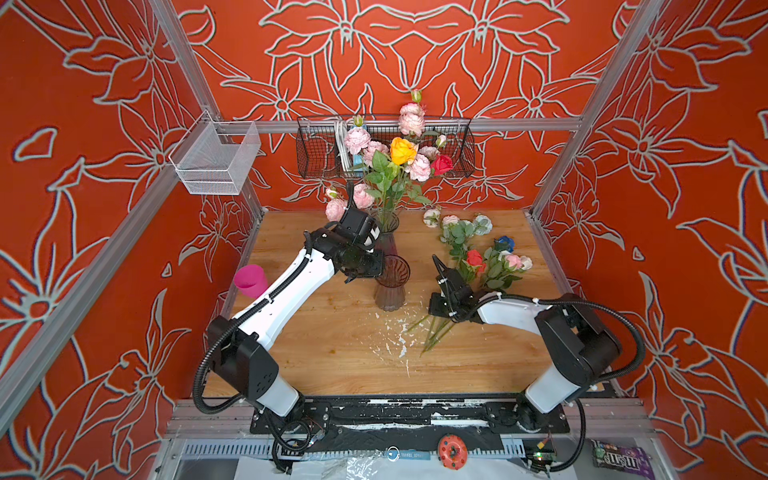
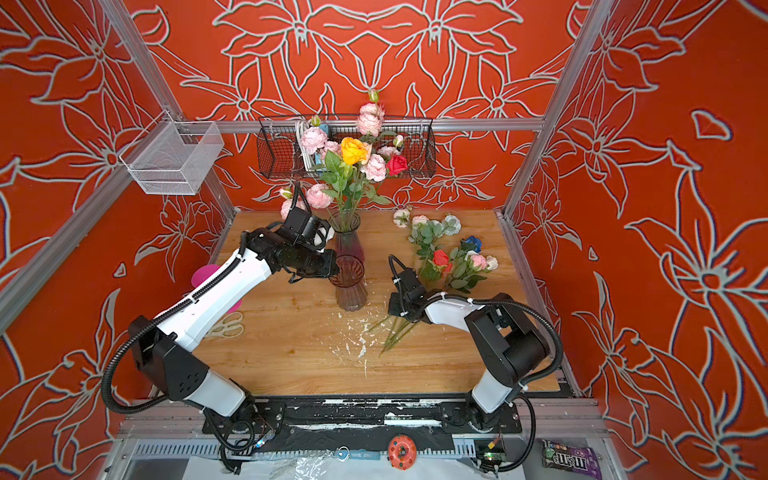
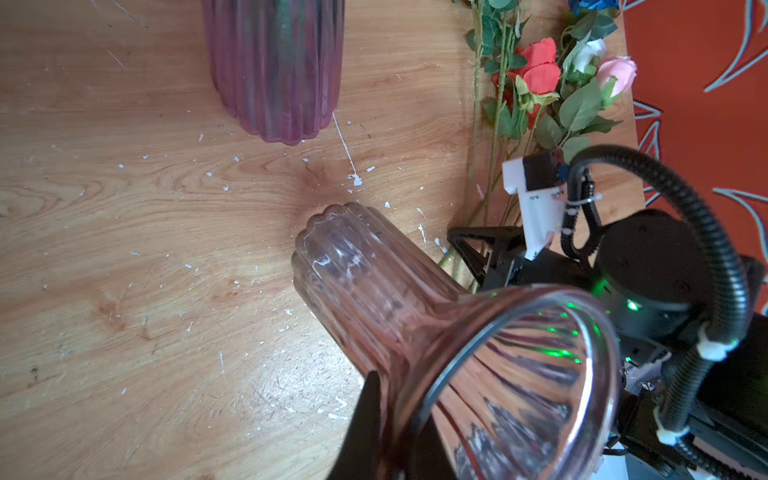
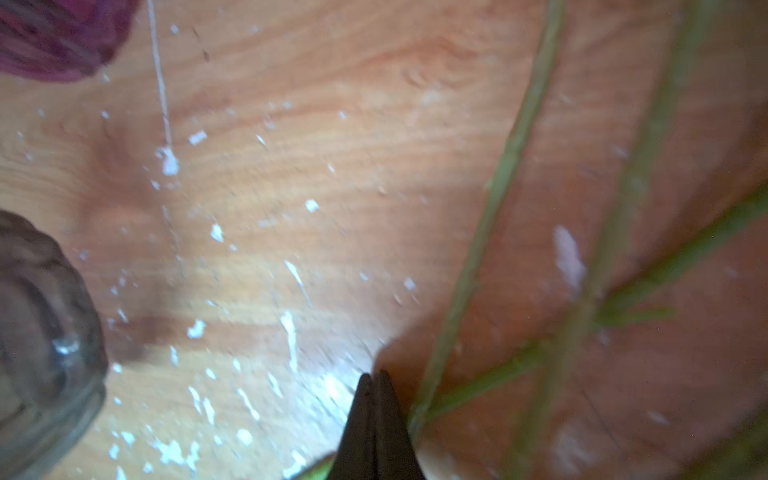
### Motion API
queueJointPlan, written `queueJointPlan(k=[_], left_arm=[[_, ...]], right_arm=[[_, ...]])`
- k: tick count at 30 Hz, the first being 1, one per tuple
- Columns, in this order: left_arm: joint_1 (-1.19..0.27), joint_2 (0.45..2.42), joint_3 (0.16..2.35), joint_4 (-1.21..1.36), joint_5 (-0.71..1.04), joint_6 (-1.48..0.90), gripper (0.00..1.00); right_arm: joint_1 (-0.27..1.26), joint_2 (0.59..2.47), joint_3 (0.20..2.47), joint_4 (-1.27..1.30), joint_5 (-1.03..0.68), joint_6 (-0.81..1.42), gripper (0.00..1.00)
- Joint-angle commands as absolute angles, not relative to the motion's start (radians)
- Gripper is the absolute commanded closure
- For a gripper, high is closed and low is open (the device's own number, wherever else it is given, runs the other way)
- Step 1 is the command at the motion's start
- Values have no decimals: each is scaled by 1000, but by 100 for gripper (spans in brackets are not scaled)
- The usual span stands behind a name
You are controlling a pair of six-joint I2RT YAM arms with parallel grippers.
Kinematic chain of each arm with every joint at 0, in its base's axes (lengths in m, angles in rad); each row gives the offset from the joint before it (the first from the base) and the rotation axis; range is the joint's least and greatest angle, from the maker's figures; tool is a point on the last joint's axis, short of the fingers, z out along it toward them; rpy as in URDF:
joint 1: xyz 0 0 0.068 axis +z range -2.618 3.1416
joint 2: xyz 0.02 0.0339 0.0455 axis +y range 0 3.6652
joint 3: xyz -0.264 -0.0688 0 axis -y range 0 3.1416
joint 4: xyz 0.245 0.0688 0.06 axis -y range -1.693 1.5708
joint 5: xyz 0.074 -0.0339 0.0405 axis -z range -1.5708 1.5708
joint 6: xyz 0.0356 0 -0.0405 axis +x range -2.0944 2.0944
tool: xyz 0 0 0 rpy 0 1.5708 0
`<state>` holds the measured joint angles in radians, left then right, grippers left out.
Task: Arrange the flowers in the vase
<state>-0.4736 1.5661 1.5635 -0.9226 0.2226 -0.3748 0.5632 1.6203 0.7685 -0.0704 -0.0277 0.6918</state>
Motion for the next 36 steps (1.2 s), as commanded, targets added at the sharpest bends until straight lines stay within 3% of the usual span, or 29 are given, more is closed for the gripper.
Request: queueJointPlan(k=[1, 14, 20, 31, 36], left_arm=[[-480, 1565, 1627, -865, 259, -360, 100], [-533, 1710, 1727, -914, 320, -368, 100], [-545, 1781, 1809, -960, 359, -358, 100], [-545, 1941, 1986, -1088, 403, -307, 99], [-545, 1961, 2038, -1140, 347, -275, 88]], right_arm=[[549, 1591, 746, -130, 16, 663, 100], [486, 1362, 749, -250, -112, 527, 100], [475, 1143, 759, -386, 54, 474, 78], [420, 1082, 829, -502, 89, 455, 79], [419, 1002, 789, -494, 111, 483, 81]])
